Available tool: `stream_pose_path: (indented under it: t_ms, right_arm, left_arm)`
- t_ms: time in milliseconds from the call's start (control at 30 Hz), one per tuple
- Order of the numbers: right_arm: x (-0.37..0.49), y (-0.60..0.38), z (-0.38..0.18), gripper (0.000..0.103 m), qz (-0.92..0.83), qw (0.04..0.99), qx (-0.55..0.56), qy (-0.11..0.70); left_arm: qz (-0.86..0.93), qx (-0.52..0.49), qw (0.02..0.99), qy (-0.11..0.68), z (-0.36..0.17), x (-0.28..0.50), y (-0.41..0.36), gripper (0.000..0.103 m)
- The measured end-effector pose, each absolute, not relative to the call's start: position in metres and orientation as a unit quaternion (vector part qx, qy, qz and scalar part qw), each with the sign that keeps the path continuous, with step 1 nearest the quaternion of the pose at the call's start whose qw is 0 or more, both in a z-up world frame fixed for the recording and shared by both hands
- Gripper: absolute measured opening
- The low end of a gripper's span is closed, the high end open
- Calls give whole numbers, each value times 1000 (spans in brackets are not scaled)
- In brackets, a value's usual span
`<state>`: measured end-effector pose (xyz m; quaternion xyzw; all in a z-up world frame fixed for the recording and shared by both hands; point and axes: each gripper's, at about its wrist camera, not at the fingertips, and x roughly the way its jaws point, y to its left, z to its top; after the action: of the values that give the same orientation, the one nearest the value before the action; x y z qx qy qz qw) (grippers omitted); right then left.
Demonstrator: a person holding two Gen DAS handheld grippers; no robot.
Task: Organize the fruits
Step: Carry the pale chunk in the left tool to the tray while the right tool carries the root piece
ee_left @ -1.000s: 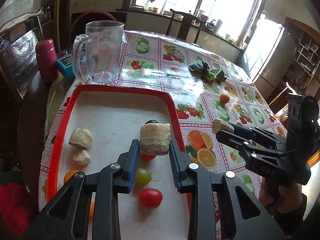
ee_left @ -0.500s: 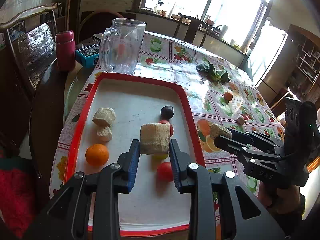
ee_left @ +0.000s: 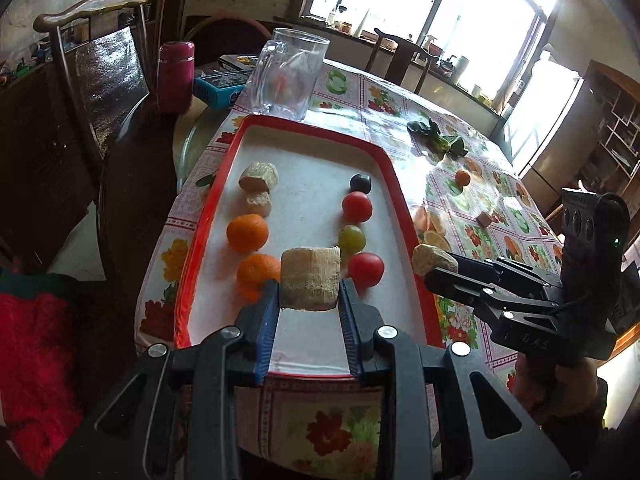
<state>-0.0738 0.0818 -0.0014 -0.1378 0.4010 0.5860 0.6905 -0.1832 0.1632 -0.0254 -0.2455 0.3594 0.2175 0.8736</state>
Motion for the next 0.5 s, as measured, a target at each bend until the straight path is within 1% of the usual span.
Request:
stream_pose_path:
  t_ms: [200,500]
  right_arm:
    - [-88,90,-4,41,599,676,-148,403]
    - [-102,102,-16,41,605,659,-177,409]
  left_arm:
    - [232,-259,862,369,-38,-199,169,27]
    - [228,-257,857,384,-48,-194,173,27]
